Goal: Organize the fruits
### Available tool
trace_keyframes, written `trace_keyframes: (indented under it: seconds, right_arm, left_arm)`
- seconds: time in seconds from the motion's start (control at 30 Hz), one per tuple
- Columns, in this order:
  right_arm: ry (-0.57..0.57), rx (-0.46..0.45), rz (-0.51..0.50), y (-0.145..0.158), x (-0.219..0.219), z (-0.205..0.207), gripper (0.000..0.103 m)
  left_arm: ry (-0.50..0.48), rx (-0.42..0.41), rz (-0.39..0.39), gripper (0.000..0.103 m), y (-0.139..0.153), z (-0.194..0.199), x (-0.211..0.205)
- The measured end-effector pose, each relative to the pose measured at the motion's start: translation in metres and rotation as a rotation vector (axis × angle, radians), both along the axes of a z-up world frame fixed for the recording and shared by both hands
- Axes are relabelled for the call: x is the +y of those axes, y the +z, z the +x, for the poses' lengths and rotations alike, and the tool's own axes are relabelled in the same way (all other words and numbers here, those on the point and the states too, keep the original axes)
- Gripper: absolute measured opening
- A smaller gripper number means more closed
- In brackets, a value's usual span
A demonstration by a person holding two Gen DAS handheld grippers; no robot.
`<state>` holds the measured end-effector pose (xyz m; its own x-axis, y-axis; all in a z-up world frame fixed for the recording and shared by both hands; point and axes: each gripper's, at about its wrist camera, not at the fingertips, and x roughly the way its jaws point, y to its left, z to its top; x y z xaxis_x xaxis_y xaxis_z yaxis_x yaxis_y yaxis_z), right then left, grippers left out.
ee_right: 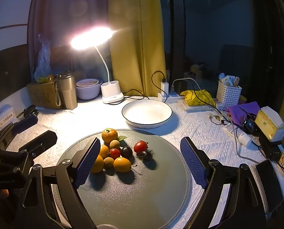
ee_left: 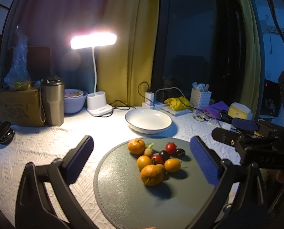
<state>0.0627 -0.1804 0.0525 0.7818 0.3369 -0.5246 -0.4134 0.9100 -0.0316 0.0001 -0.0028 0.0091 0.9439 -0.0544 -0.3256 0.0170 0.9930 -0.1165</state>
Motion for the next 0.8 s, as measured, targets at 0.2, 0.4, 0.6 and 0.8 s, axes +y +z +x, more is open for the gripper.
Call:
trace_keyframes:
  seconds: [0.2, 0.4, 0.6, 0.8]
  right_arm:
    - [0.001, 0.0, 0.0, -0.0003, 0.0006, 0.0001, 0.088]
    - [0.0, 0.001, -0.001, -0.0011, 0.0006, 0.0015, 0.088]
    - [0.001, 0.004, -0.001, -0.0024, 0.0011, 0.002, 0.088]
    - [0.001, 0.005, -0.002, -0.0028, 0.0014, 0.0025, 0.088]
  left_arm:
    - [-0.001, 0.002, -0.001, 0.102, -0.001, 0.0004, 0.0003]
    - [-0.003, 0.003, -0.002, 0.102, -0.0016, 0.0005, 0.0001]
    - [-0.006, 0.005, -0.009, 0.102, -0.004, 0.0009, 0.0005]
    - [-0.008, 0.007, -0.011, 0.102, -0.0043, 0.001, 0.0008]
